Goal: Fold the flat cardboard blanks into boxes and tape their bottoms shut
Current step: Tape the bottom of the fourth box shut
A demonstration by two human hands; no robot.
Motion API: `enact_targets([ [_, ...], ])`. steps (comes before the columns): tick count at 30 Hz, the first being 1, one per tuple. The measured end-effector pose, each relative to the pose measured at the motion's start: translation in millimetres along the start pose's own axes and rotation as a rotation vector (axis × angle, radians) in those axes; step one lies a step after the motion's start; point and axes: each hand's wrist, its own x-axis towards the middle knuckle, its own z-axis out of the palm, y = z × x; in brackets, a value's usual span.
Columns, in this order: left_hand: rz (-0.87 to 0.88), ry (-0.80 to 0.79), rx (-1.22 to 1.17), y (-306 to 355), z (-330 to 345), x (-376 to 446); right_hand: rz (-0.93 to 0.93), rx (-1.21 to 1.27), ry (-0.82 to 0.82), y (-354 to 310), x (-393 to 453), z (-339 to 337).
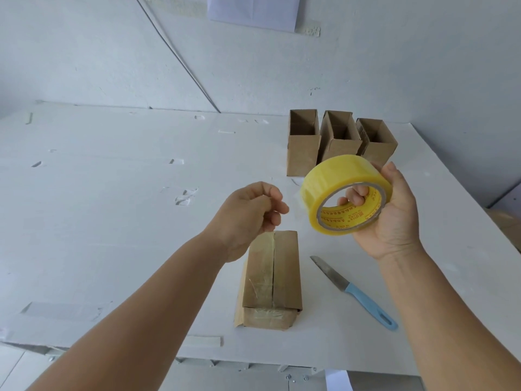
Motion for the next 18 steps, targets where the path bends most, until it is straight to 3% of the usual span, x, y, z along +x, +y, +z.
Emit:
enact_targets([
  [4, -0.081, -0.028, 0.002, -1.5, -0.1, 0.1, -0.004, 0.002, -0.001, -1.9, 0.3, -0.5],
  [8, -0.199, -0.155, -0.197, -2.1, -4.2, -1.8, -0.014, -0.019, -0.009, -5.4, -1.2, -0.5],
  [11, -0.253, -0.226, -0.210, 0.8, -1.5, -3.0, -0.013, -0.036, -0.020, -5.7, -2.9, 1.4],
  [18, -0.264, -0.127, -0.204, 1.8, 4.1, -4.1, -0.021, -0.099, -0.037, -5.6, -6.1, 0.4],
])
